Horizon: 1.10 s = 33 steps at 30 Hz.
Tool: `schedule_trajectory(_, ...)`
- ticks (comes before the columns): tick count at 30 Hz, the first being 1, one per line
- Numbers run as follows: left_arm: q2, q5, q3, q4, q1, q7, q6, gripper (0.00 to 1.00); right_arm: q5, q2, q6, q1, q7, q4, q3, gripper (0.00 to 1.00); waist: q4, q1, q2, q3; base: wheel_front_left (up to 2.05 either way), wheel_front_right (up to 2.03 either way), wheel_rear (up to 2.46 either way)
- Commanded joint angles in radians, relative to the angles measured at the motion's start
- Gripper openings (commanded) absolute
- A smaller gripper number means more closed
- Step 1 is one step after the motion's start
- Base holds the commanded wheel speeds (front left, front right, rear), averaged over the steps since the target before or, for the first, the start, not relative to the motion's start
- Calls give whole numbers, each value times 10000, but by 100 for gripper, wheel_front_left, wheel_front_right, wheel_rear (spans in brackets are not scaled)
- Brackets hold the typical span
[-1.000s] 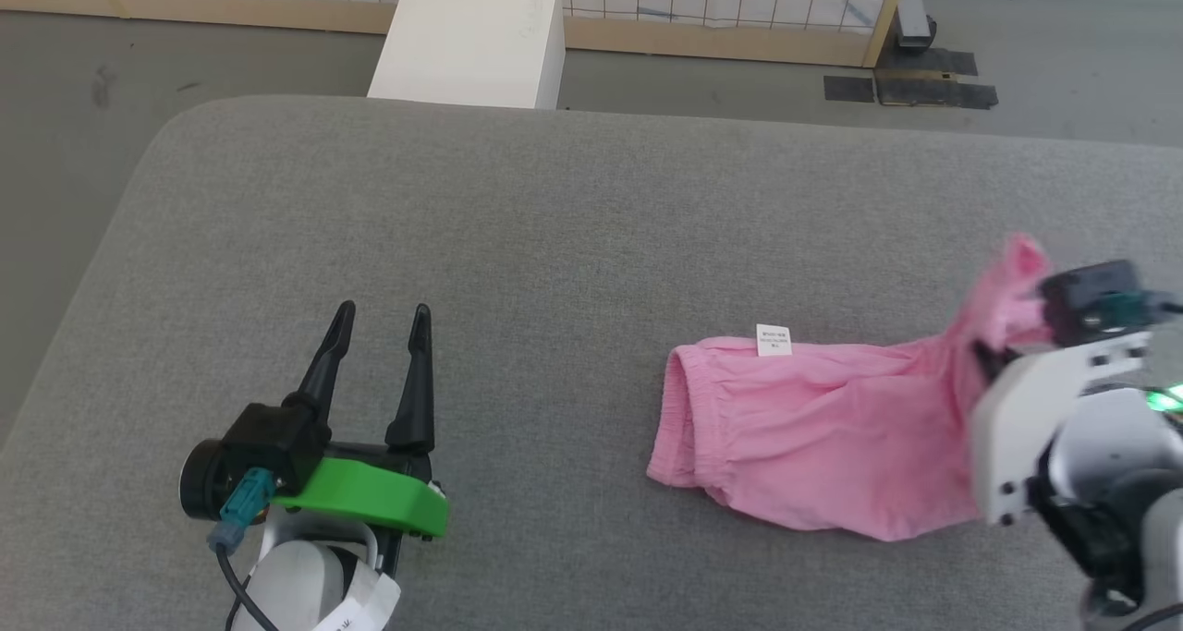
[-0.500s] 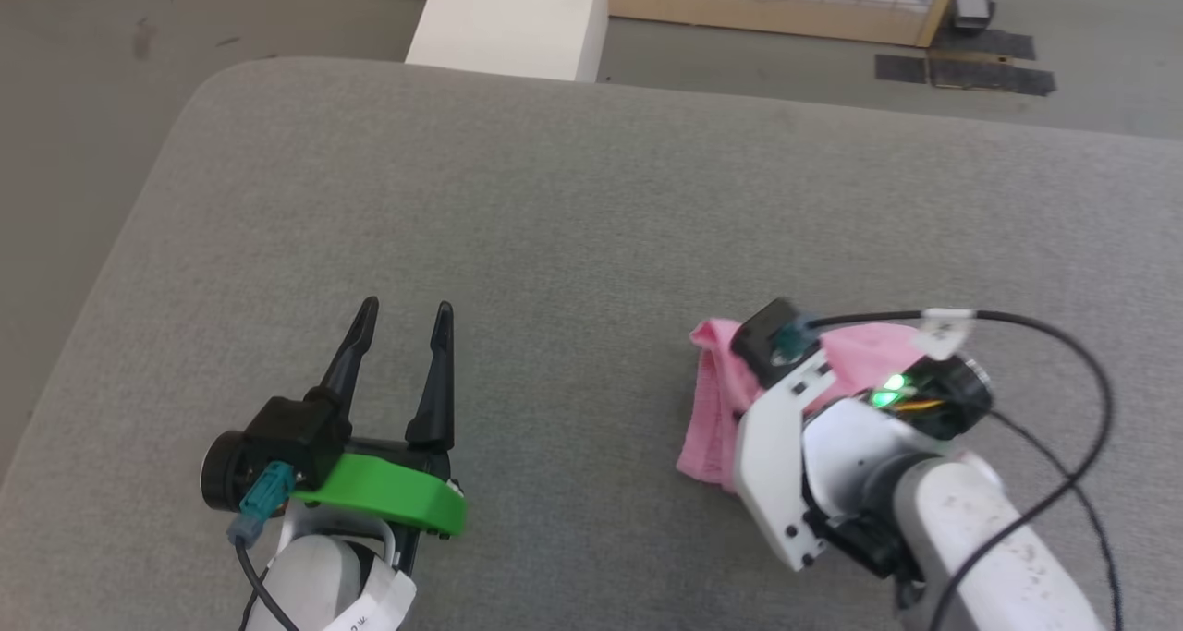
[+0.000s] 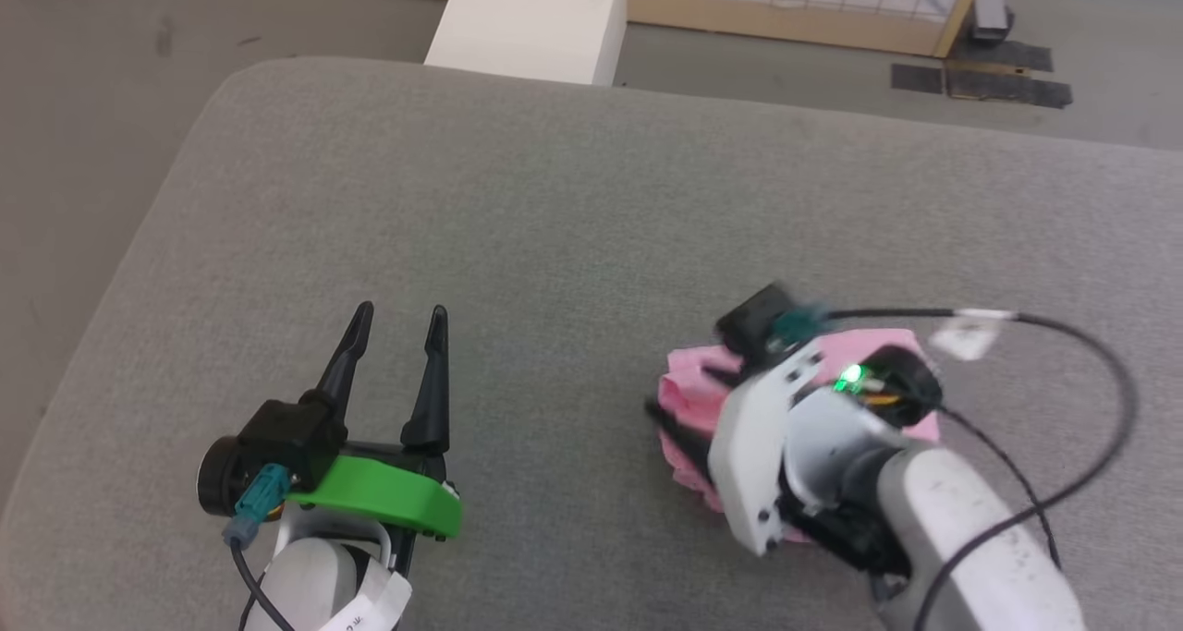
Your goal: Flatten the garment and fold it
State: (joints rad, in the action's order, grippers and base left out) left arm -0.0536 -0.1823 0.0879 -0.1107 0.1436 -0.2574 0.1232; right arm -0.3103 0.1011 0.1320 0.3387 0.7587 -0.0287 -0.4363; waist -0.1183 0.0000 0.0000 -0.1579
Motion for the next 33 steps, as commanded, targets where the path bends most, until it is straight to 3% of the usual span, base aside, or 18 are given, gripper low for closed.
schedule_trajectory(1,33,-92,-17,30,-86,-43,28,100,-198,-88,-13,-25,-512,390,297,100,275,0,0,240,0,0,0)
schedule_trajectory(9,33,-35,-114,141,-287,-43,13,100,-832,-429,-13,-797,-3116,1810,2713,100,960,0,0,631,0,0,0)
schedule_trajectory(18,33,-11,-243,252,-374,-43,-8,100,-3009,-506,-13,-1745,-3868,725,5356,100,1482,0,0,749,0,0,0)
schedule_trajectory(27,33,-21,-222,311,-264,-44,-2,100,-3434,-508,-13,-1796,-3221,-1441,5835,100,1423,0,0,521,0,0,0)
schedule_trajectory(33,33,-35,-215,314,-211,-44,2,100,-2732,-508,-13,-1468,-2635,-2352,5477,100,1184,0,0,335,0,0,0)
